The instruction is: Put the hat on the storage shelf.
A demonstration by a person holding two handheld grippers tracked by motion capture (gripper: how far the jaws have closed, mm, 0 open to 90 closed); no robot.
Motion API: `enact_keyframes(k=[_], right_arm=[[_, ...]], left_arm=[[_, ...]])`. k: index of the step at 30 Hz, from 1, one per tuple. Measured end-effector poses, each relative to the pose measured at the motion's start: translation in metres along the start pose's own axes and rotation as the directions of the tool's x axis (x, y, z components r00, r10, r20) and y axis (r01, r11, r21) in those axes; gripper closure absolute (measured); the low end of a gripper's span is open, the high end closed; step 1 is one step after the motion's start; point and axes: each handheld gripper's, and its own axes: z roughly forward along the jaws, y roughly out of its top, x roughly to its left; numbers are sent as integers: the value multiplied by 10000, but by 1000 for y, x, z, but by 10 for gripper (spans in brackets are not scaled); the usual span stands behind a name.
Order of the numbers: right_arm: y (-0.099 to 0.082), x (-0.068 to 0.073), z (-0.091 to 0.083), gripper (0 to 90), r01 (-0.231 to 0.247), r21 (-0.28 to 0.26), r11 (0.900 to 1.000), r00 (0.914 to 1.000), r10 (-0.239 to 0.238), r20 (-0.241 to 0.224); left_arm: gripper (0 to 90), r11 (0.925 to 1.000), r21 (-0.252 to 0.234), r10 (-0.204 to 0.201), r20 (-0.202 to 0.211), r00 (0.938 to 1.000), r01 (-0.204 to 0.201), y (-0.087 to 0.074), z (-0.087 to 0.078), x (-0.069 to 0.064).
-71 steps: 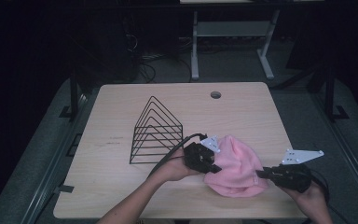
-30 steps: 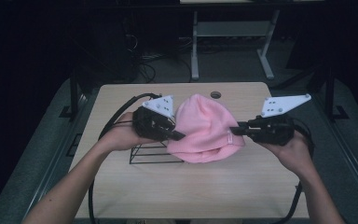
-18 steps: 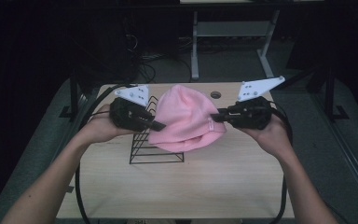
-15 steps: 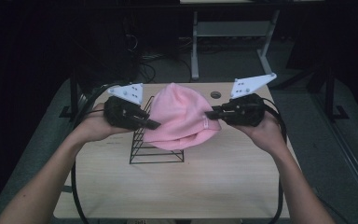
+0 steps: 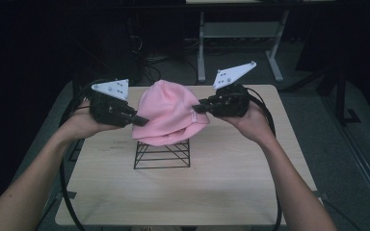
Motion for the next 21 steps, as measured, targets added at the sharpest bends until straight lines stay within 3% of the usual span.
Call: enact_keyframes(k=[5, 13, 21], right_arm=[[4, -7, 12, 818, 76, 122, 9999, 10000, -76, 10], [9, -15, 34, 818, 146, -125, 9998, 9997, -144, 186], [12, -14, 54, 818, 679, -228, 9974, 9952, -661, 718]], left_arm=[[813, 9999, 100, 21, -179, 9998, -19, -9, -1, 10], [813, 9998, 181, -77, -488, 9988, 86, -23, -8, 28], [813, 9995, 313, 90, -892, 9960, -63, -35, -4, 35]])
